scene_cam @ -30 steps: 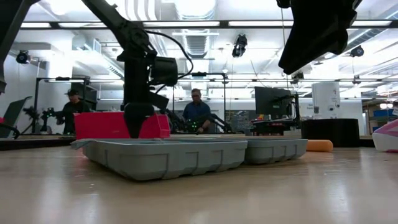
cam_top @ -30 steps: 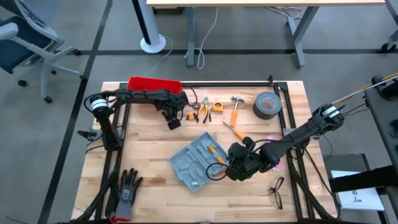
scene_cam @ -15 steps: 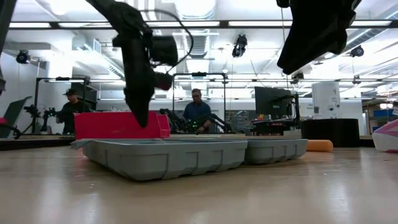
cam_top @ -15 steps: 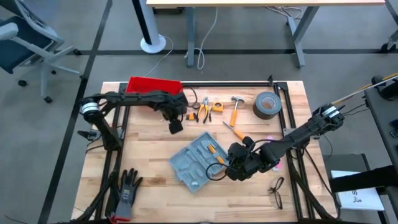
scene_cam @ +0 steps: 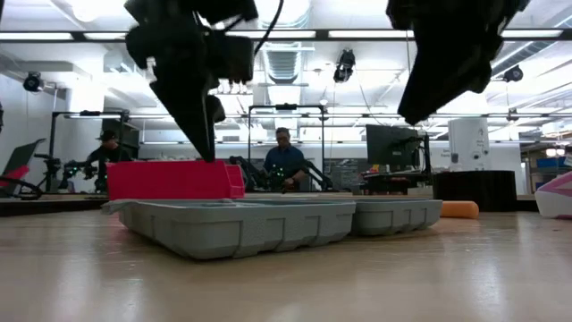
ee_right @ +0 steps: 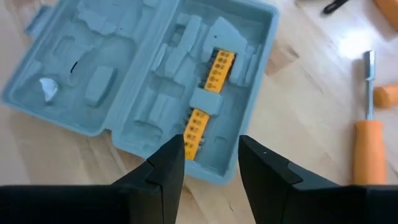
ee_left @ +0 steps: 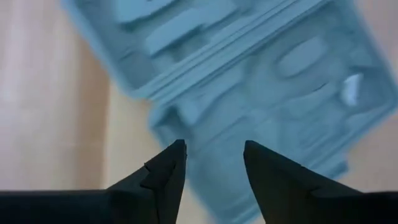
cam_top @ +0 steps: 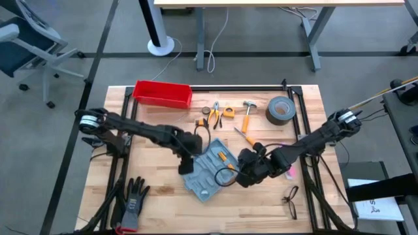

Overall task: Prefit tool cases
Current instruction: Remove the set of precision screwdriver bits from the gray toolbox

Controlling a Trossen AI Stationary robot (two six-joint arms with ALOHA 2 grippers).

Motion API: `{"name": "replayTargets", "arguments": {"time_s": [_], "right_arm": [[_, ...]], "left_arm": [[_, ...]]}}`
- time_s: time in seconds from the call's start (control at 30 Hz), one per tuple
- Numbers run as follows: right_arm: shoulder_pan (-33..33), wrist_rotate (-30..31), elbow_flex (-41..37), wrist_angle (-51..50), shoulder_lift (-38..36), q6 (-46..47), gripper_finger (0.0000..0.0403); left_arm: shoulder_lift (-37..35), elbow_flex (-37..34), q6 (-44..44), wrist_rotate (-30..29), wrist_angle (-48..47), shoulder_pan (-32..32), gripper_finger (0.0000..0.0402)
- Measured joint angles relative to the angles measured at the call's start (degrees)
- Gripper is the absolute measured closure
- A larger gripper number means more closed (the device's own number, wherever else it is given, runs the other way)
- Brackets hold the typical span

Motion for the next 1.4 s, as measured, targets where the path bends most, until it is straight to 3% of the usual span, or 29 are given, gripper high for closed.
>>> {"name": "replayTargets", "arguments": {"time_s": [0.37,0.63,1.07,1.4], "right_arm": [[-7.15,-13.41,2.27,4.67,6.78,-5.05,0.024],[-8.07,-17.01,6.94,4.18,13.33,-5.64,0.0227],[-9.07,-14.95,8.82,-1.21,18.19,-2.67,0.0226],[-9.23,-17.5,8.87,0.71,20.56,-0.68,0.0226]], "left_arm": [[0.02,-3.07,-9.32,-0.48,3.88,-5.51,0.0249],[0.09,-8.37,-13.3,-0.63,5.43,-6.21,0.0244],[0.09,-12.79,-15.92,-0.63,10.0,-8.32,0.0244],[0.09,-12.76,-15.9,-2.88,11.83,-8.85,0.0244]]}}
